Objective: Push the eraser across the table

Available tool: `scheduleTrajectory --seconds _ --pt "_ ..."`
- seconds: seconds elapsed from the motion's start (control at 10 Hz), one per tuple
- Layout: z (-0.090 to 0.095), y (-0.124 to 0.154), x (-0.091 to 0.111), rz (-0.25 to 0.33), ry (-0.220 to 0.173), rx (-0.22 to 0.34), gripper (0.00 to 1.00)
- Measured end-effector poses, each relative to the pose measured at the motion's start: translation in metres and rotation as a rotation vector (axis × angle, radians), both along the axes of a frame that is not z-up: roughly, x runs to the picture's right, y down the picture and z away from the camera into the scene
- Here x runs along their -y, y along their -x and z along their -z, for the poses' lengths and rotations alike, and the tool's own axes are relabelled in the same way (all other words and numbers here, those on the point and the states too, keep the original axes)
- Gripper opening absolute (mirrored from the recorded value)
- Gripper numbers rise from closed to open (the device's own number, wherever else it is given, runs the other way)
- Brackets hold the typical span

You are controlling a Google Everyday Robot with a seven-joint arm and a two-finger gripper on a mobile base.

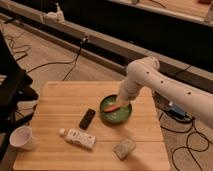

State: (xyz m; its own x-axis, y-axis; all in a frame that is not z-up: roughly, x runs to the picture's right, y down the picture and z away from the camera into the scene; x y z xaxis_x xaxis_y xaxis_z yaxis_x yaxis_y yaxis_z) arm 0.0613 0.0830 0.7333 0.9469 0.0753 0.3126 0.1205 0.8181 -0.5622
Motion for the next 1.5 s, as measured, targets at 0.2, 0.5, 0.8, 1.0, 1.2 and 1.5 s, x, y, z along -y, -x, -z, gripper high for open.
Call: scheduleTrajectory --seconds 0.2,0.5,0.8,1.0,1.2,1.5 --pt "0.000 -0.003 -0.001 -0.002 0.001 -0.004 0.00" --pt "0.000 -0.003 -0.001 -0.003 0.002 -0.005 0.00" --pt "-0.002 -0.013 -0.013 -0.032 0.021 -0.012 0.00" --pt "-0.009 -0.007 -0.021 -0.026 0.032 -0.001 0.00" --pt "-0.017 0.013 -0.026 0.014 0.035 0.030 0.00" --pt "-0.035 0.045 -0.042 0.094 0.058 0.064 0.00"
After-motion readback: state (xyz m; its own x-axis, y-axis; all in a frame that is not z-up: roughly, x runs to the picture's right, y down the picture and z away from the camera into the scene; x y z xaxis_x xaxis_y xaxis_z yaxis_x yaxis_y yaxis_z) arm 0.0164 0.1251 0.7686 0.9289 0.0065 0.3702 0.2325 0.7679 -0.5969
